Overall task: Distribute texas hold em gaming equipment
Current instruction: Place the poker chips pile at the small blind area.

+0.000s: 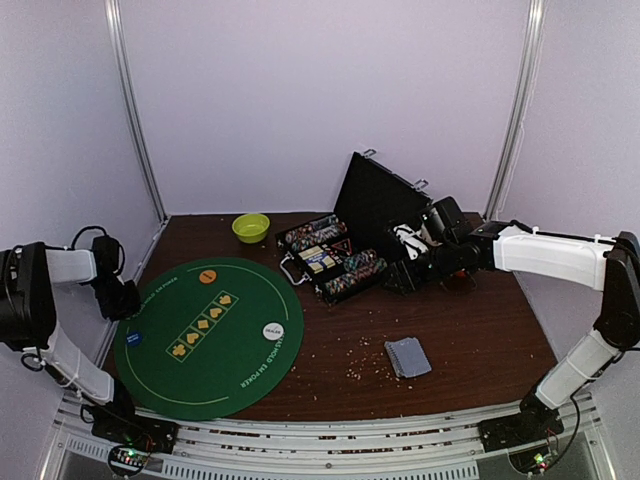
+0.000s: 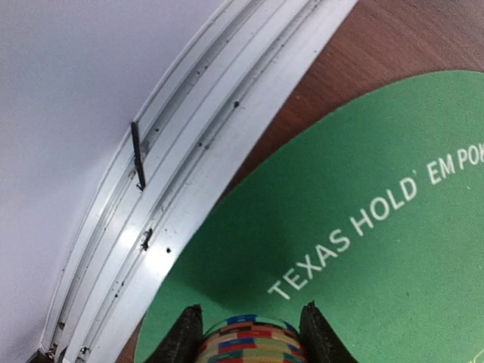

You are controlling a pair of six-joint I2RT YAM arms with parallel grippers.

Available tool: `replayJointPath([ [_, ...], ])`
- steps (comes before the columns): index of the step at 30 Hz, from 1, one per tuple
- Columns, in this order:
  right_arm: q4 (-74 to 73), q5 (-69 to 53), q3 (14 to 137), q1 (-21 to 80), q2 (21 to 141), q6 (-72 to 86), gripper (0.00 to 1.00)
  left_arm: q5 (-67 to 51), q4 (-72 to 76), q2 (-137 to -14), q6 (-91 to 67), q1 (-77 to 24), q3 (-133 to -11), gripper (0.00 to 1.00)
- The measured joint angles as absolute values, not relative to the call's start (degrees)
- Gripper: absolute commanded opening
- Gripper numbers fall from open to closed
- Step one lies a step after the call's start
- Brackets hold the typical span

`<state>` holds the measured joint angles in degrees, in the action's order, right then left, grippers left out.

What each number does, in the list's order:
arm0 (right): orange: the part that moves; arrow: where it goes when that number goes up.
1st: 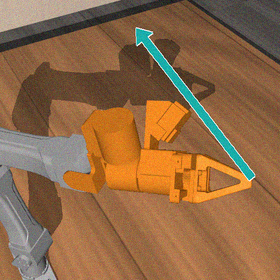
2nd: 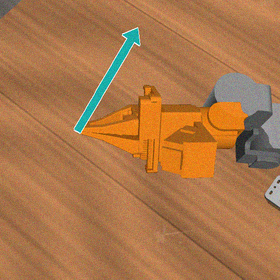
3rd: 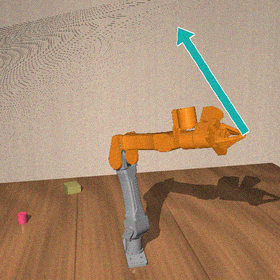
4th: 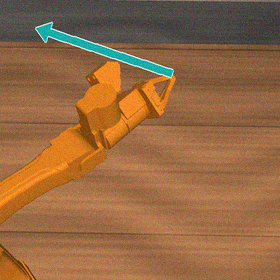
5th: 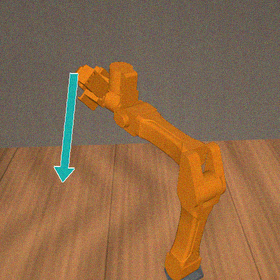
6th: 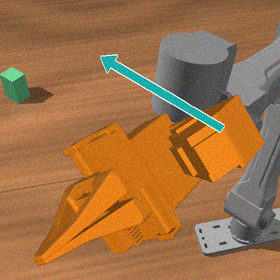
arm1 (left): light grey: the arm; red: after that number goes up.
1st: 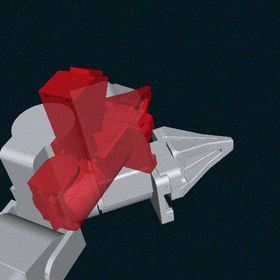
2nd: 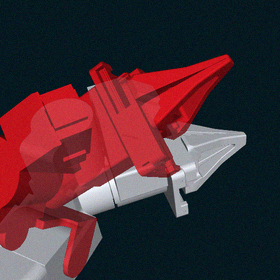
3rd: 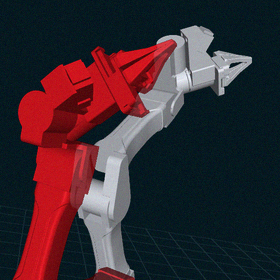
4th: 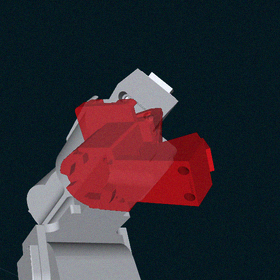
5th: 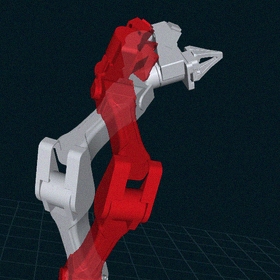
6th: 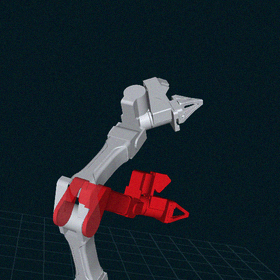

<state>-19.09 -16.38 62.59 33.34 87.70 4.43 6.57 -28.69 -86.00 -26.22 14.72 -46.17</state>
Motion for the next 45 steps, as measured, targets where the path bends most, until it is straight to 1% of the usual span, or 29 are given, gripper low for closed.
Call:
replayJointPath([
  [7,-19.1,-17.0,62.6,33.1,87.7,4.4,0.63,7.6,-23.8,-90.0,-29.8,15.5,-44.9,0.0],
  [16,-19.1,-17.4,62.6,32.9,87.7,4.4,0.63,7.8,-21.6,-90.0,-33.6,15.5,-44.0,0.0],
  [17,-19.1,-17.4,62.6,32.9,87.7,4.4,0.63,7.8,-21.3,-89.9,-34.1,15.5,-43.8,0.01],
  [20,-19.1,-17.5,62.6,32.8,87.7,4.4,0.63,8.0,-20.0,-89.3,-35.2,15.4,-42.8,0.16],
  [25,-19.1,-18.1,62.6,32.7,87.7,4.3,0.63,8.0,-17.1,-88.0,-36.4,15.4,-40.7,0.29],
  [31,-19.2,-18.7,62.6,32.6,87.7,4.3,0.63,8.0,-16.6,-88.0,-36.3,15.4,-40.5,0.36],
  [32,-19.2,-18.7,62.6,32.6,87.7,4.3,0.63,8.0,-16.5,-88.0,-36.3,15.4,-40.4,0.41],
  [35,-19.2,-18.8,62.6,32.5,87.7,4.3,0.63,8.1,-16.4,-88.0,-36.1,15.4,-40.4,0.46],
  [45,-19.6,-19.5,63.3,32.3,87.7,4.3,0.63,7.7,-15.2,-88.1,-35.3,15.4,-40.2,0.56],
])
